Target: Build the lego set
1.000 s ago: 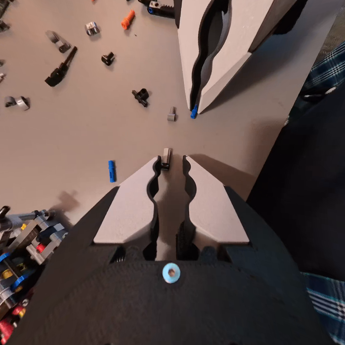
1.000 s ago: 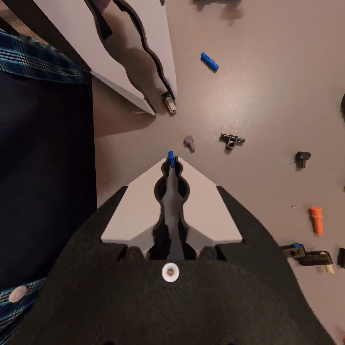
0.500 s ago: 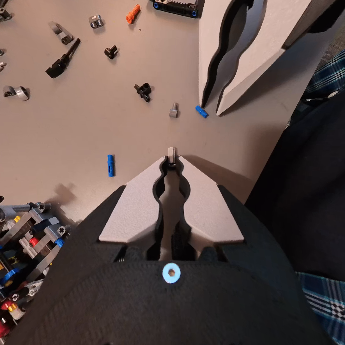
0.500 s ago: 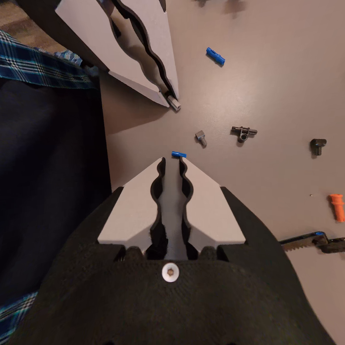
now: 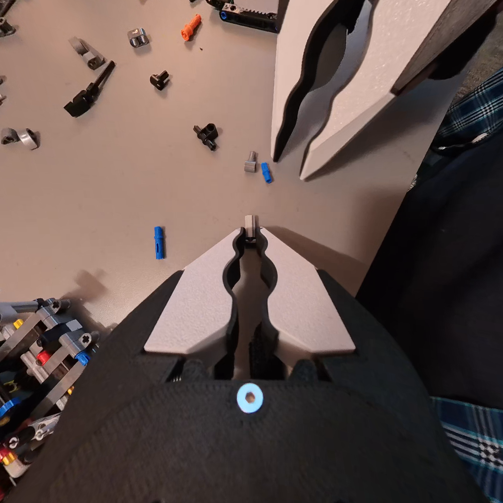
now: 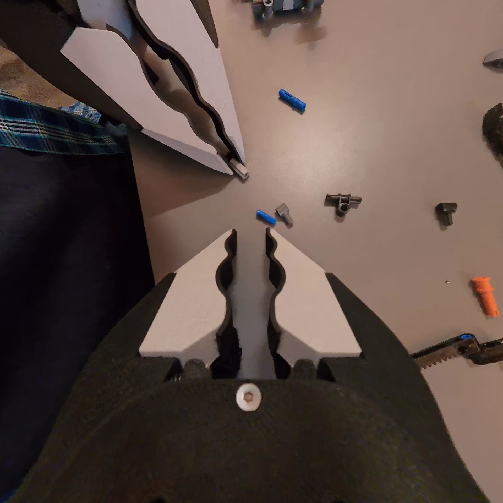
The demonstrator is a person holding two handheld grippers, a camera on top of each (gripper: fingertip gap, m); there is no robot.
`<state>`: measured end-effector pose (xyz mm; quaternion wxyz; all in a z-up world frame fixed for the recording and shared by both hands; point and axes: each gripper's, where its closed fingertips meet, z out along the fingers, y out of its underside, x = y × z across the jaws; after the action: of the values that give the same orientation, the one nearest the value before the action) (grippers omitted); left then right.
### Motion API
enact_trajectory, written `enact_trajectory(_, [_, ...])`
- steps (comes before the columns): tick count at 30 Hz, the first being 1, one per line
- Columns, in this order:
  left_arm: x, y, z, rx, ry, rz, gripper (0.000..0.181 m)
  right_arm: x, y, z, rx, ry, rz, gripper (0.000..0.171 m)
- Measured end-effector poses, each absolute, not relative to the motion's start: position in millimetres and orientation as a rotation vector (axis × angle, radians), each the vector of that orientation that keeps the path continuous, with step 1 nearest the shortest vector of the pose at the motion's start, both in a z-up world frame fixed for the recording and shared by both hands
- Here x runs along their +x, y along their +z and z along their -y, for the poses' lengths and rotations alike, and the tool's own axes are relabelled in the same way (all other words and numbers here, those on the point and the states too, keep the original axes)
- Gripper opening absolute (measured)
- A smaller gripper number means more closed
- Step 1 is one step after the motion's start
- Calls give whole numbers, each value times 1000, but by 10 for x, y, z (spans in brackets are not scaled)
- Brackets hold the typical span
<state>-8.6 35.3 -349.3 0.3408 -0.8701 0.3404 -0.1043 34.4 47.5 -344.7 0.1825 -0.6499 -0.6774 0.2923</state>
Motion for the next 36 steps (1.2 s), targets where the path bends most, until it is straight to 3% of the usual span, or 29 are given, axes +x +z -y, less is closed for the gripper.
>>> enact_trajectory(1, [-85,-3493,-355,-2262,-273,-886,6,339,-3447,-466,-1843,826,1907,22])
enact_trajectory(12, [-90,-3493,-355,-2258,-289,-895,6,153,-3461,-465,-1815,848,1893,32])
enact_trajectory(18, [-102,-3491,-348,-2254,-297,-885,6,144,-3454,-484,-1763,856,1916,27])
enact_trajectory(27, [-96,-3491,-365,-2245,-312,-882,6,163,-3481,-567,-1728,774,1913,3])
enact_trajectory(36, [-77,-3486,-374,-2216,-339,-897,6,109,-3435,-455,-1590,895,1976,3])
